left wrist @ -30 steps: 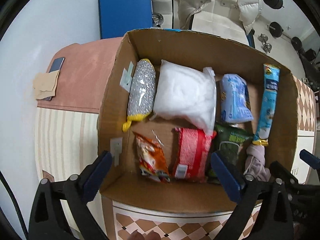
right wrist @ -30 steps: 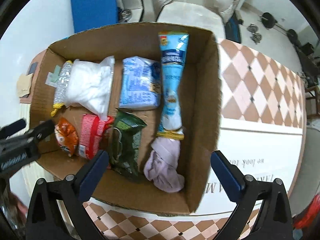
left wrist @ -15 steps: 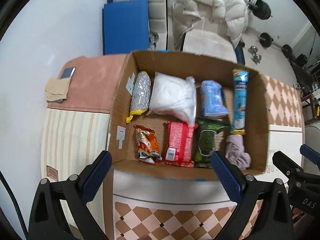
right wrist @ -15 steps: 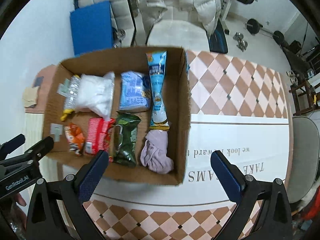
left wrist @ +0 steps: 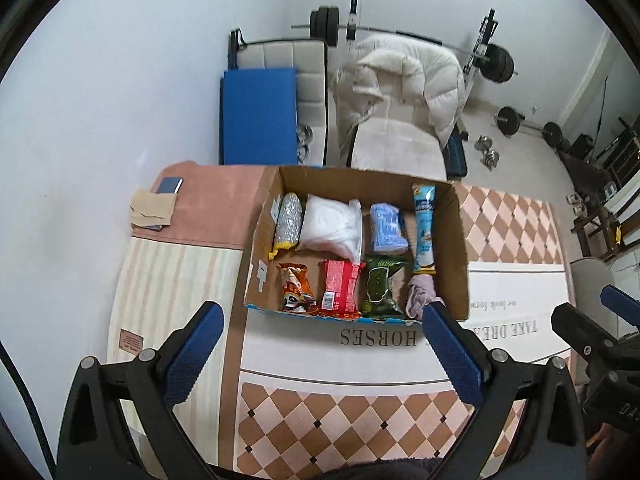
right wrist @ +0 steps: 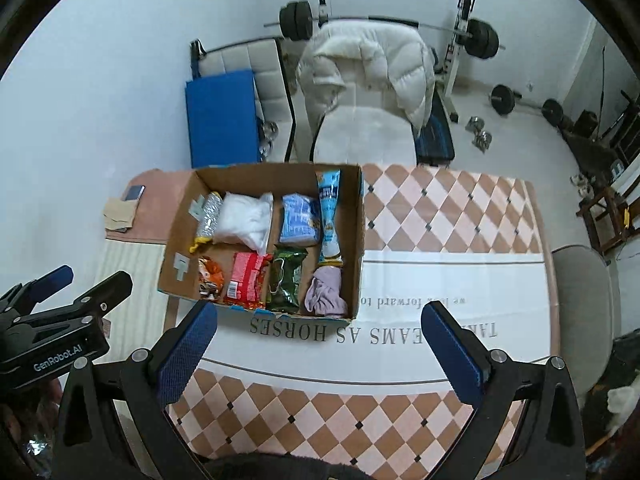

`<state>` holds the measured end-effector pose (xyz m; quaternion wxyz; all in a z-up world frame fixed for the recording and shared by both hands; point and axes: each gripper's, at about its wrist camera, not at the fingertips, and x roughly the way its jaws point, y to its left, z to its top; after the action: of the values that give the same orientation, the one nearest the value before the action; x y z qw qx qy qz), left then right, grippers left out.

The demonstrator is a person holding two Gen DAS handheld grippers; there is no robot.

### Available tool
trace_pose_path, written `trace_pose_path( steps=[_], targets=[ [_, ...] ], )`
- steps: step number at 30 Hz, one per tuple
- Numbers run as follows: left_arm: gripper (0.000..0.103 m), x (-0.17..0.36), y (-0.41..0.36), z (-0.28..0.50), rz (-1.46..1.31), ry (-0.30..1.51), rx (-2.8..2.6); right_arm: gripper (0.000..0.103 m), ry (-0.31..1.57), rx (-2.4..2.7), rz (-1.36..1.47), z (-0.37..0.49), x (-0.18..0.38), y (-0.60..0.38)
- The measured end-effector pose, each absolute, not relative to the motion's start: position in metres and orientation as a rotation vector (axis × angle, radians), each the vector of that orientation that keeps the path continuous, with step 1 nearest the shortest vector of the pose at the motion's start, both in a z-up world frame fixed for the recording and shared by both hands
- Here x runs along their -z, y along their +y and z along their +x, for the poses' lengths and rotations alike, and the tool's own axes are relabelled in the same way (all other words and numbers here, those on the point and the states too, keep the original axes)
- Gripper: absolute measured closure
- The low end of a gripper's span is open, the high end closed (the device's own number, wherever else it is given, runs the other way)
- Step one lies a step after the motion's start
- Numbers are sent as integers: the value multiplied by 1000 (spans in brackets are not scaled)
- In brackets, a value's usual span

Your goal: Organize soft objects

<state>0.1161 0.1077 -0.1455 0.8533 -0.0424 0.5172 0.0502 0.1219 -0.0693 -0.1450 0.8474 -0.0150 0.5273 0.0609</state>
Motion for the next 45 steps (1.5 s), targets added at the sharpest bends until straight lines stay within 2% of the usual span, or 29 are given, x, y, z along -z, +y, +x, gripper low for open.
trace_pose_path(
  steps=[7,14,45],
  targets=[
    [1,107,103,87,-94,1036,-87,0,1037,-132,-61,87,104,-72],
    [1,88,98,70,-84,1012,-80,0,1016,-137,-72,65,87,-74],
    [1,105,101,83,-60,994,-120,0,964,-32,-96,87,101,-76]
  ],
)
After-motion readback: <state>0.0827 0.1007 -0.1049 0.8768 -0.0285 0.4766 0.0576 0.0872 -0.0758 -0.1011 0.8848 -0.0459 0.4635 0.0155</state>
